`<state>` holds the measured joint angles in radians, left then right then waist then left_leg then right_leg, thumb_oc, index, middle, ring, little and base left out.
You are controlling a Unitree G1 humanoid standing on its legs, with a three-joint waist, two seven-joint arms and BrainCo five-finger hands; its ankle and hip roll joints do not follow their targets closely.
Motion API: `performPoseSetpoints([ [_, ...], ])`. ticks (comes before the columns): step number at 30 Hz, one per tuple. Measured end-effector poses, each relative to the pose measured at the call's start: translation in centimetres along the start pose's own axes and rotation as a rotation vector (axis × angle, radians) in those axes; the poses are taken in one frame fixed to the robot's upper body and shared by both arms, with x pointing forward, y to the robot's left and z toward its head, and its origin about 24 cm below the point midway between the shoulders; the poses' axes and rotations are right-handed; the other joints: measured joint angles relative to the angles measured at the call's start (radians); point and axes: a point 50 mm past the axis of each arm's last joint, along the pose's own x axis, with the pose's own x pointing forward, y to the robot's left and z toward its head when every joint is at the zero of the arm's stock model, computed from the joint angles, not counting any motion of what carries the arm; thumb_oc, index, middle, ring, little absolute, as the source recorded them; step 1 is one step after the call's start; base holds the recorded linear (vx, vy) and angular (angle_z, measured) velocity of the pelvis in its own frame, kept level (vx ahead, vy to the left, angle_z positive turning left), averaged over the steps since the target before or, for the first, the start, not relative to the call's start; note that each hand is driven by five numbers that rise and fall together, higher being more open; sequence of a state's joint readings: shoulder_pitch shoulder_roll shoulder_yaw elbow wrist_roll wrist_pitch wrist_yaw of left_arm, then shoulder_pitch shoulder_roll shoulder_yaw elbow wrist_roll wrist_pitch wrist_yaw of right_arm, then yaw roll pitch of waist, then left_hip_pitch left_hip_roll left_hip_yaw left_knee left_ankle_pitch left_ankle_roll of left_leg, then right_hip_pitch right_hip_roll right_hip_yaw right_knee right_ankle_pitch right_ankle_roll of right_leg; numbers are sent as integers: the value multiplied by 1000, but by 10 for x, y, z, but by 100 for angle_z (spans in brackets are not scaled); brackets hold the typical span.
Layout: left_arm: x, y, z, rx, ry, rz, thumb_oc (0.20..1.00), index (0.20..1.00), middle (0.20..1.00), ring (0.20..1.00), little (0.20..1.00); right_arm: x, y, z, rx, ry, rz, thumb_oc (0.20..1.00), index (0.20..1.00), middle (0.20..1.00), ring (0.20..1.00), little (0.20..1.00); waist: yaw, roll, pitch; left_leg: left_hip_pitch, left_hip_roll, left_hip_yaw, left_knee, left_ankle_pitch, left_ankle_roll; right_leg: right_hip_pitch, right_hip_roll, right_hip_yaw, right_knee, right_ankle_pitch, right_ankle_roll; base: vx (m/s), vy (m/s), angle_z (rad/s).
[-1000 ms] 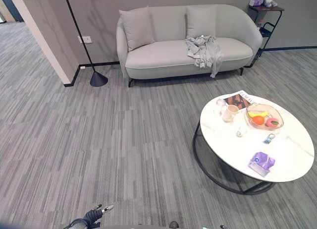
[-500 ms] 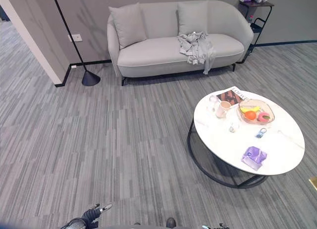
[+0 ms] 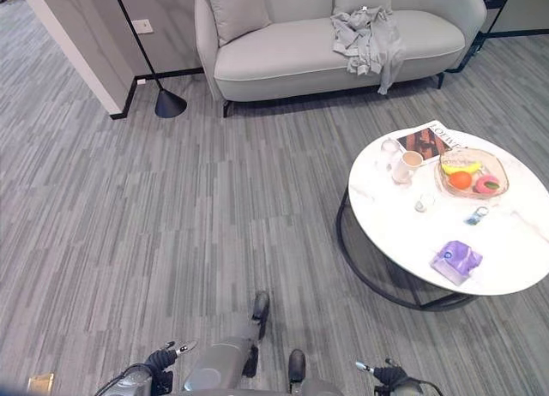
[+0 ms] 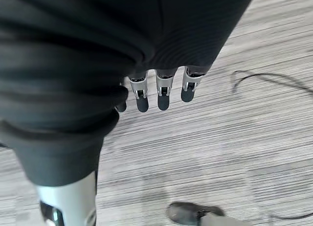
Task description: Hang the clothes on the sofa on the clothes rack.
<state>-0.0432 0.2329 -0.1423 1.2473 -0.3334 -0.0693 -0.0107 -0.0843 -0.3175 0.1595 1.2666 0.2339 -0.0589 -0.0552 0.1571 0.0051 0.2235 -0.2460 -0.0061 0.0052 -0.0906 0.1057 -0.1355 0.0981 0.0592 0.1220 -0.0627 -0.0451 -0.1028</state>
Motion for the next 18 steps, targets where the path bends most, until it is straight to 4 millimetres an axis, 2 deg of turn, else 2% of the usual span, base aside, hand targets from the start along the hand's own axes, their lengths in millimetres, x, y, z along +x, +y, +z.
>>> performPoseSetpoints([
  [2,-1,4,-4,-26,11,15,1000,1000,1000,1000,1000,-1,5,-9,-36,33,21,1000,1000,1000,1000,1000,2,-25,-43,64,-20,-20,0,6,33,22,-28,35,-4,-43,17,577,142,-64],
  [3,-2,6,-8,-25,20,20,1000,1000,1000,1000,1000,-3,6,-19,-52,57,29,1000,1000,1000,1000,1000,2,-35,-71,112,-24,-31,-5,-13,60,37,-39,41,3,-68,33,520,146,-64],
  [4,-2,7,-4,-17,-3,17,1000,1000,1000,1000,1000,-6,8,-32,-65,93,41,1000,1000,1000,1000,1000,-11,-39,-81,185,-32,9,-6,1,159,-21,-43,-3,273,-167,142,450,171,-54],
  [5,-2,8,-2,-5,-14,14,1000,1000,1000,1000,1000,-7,9,-34,-68,94,46,1000,1000,1000,1000,1000,-12,-38,-85,216,-37,13,-1,-19,186,-70,-45,-25,445,-190,191,452,211,-40],
  [6,-2,11,-1,13,-19,15,1000,1000,1000,1000,1000,-7,10,-36,-72,94,52,1000,1000,1000,1000,1000,-12,-43,-91,237,-49,14,0,-29,197,-119,-54,-30,607,-195,226,215,134,-11],
  [7,-3,13,2,34,-26,16,1000,1000,1000,1000,1000,-9,10,-41,-75,105,57,1000,1000,1000,1000,1000,-22,-52,-102,257,-72,14,0,-43,215,-176,-75,-21,778,-176,262,358,219,20],
  [8,-2,15,6,53,-40,18,1000,1000,1000,1000,1000,-10,9,-46,-73,117,54,1000,1000,1000,1000,1000,-46,-79,-119,303,-109,10,1,-50,235,-246,-138,-26,999,-123,267,552,198,28],
  [9,0,10,20,50,-80,5,1000,1000,1000,1000,1000,-9,8,-40,-52,94,46,1000,1000,1000,1000,1000,-57,-32,-110,339,-108,-48,30,-143,327,-340,-166,-54,1074,-96,232,689,182,33],
  [10,1,7,18,47,-66,1,1000,1000,1000,1000,1000,-8,7,-34,-50,66,48,1000,1000,1000,1000,1000,-68,3,-104,366,-89,-62,30,-151,325,-393,-208,-139,1061,-128,182,569,-13,29],
  [11,1,4,16,42,-60,-5,1000,1000,1000,1000,1000,-7,3,-28,-38,39,32,1000,1000,1000,1000,1000,-87,65,-100,406,-45,-80,23,-161,302,-434,-227,-269,831,-143,168,479,-127,26],
  [12,0,7,17,44,-60,3,1000,1000,1000,1000,1000,-7,-1,-24,-49,26,28,1000,1000,1000,1000,1000,-89,73,-93,427,-41,-81,21,-167,272,-456,-229,-296,685,-134,179,507,-173,22],
  [14,-1,22,19,27,-70,49,1000,1000,1000,1000,1000,-5,1,-15,-69,5,38,1000,1000,1000,1000,1000,-101,41,-80,488,-54,-107,26,-241,184,-490,-214,-333,265,-59,227,653,-193,27],
  [15,-1,28,20,26,-71,66,1000,1000,1000,1000,1000,-5,5,-15,-66,7,48,1000,1000,1000,1000,1000,-118,14,-72,526,-55,-119,21,-272,169,-493,-193,-328,101,-27,251,703,-178,58],
  [16,-2,32,20,13,-73,78,1000,1000,1000,1000,1000,-5,7,-17,-64,13,53,1000,1000,1000,1000,1000,-126,-3,-71,546,-48,-136,20,-291,151,-494,-178,-322,19,-7,259,477,-114,77],
  [17,-2,35,17,-4,-65,92,1000,1000,1000,1000,1000,-5,7,-19,-62,26,53,1000,1000,1000,1000,1000,-131,-17,-74,558,-33,-158,25,-313,122,-507,-146,-260,-15,-1,269,489,-217,91],
  [18,-2,35,14,-21,-45,99,1000,1000,1000,1000,1000,-5,7,-23,-58,48,47,1000,1000,1000,1000,1000,-139,-23,-73,580,-18,-173,26,-323,125,-521,-106,-199,33,-10,253,336,-170,119],
])
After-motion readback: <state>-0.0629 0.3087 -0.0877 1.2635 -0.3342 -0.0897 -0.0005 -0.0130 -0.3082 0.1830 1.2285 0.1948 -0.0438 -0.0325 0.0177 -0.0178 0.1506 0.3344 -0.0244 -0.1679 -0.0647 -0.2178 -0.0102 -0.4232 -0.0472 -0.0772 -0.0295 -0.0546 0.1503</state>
